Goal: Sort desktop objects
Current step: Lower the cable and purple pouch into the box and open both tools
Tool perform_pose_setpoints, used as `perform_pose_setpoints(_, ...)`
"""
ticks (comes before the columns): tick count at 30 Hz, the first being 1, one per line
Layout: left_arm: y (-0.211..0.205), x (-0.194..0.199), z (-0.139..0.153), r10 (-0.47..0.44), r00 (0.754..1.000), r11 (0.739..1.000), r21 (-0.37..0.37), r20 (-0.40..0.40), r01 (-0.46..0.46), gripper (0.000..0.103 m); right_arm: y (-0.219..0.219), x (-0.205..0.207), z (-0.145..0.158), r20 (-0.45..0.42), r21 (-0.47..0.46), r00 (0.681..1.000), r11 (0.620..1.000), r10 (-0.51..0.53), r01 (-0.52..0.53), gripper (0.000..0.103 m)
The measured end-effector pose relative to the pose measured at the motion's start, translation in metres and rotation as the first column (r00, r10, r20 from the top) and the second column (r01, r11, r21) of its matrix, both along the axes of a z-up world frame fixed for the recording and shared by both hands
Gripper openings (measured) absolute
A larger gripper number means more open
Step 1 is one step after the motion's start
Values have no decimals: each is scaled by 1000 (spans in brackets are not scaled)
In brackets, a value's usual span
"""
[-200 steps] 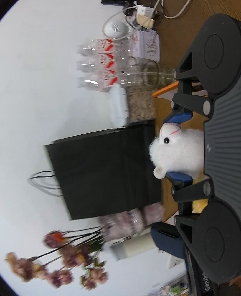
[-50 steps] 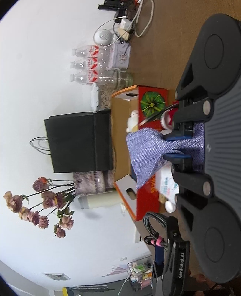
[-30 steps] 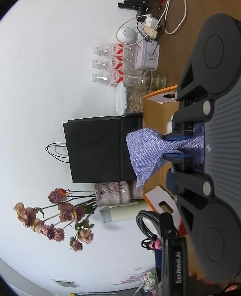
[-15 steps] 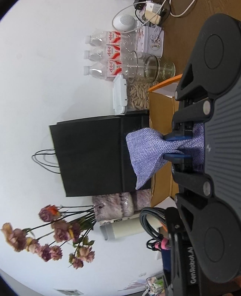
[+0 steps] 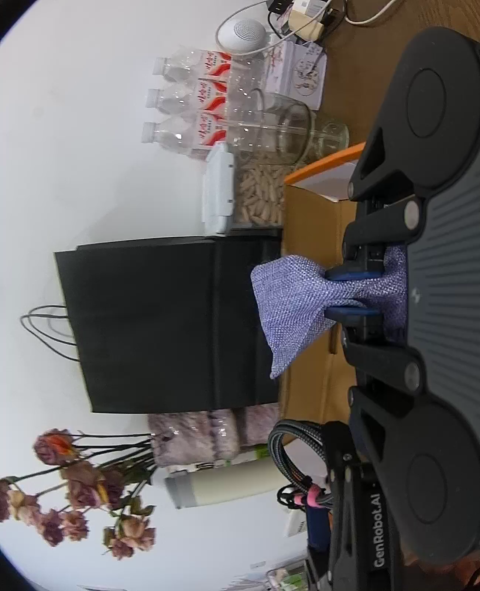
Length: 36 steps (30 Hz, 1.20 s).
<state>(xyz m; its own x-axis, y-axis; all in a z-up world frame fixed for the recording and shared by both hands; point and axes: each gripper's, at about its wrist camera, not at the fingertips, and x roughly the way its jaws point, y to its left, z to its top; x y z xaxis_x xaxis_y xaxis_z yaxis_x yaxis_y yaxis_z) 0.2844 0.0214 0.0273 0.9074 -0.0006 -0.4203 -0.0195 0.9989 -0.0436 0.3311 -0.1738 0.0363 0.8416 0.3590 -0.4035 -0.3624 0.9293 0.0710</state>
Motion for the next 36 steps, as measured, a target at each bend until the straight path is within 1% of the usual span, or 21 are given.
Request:
perform_pose_setpoints(10,1,-1,-9,3,1000,1000,10,-26,-3,93,1,-2,-8,-27,-33,1000,999,-4,3,14)
perform_pose_setpoints(14,1,-1,-9,3,1000,1000,11,-24,-3,93,1,-1,-9,-31,-37,999,999,-7,6,17)
perform_pose_setpoints(16,1,-1,-9,0,1000,1000,12,-26,0,94,1,-1,-9,-31,-40,999,999,-9,8,24)
perform_pose_setpoints(18,0,-2,-9,1,1000,1000,11,-27,-1,94,0,-1,-9,-33,-42,999,999,-11,10,34)
perform_pose_setpoints(19,0,-2,-9,0,1000,1000,10,-26,0,94,0,-1,-9,-32,-42,999,999,-11,10,36)
perform_pose_setpoints(22,-1,-3,-9,-1,1000,1000,15,-27,2,95,0,-2,-8,-28,-44,1000,999,-4,3,37)
perform_pose_setpoints(23,-2,-3,-8,1,1000,1000,17,-24,-1,98,1,-3,-8,-27,-47,1000,999,-3,2,39)
perform_pose_setpoints(24,-2,-5,-7,4,1000,1000,22,-15,-4,103,1,-3,-8,-26,-49,1000,999,-2,1,46)
perform_pose_setpoints(25,-3,-6,-7,8,1000,1000,28,-4,-8,103,2,-4,-8,-24,-52,1000,999,-1,0,50)
perform_pose_setpoints(26,-5,-9,-5,14,1000,999,35,7,-15,103,2,-4,-7,-21,-54,1000,999,-2,1,58)
perform_pose_setpoints(28,-5,-11,-4,18,1000,999,41,18,-18,103,1,-5,-7,-15,-55,1000,998,-13,13,63)
perform_pose_setpoints(33,-4,-13,0,39,999,999,31,25,-39,103,-5,-5,-3,-11,-44,999,998,-40,39,84)
perform_pose_setpoints(36,-1,-15,2,44,999,999,24,29,-45,103,-9,-5,0,-14,-26,999,999,-48,47,89)
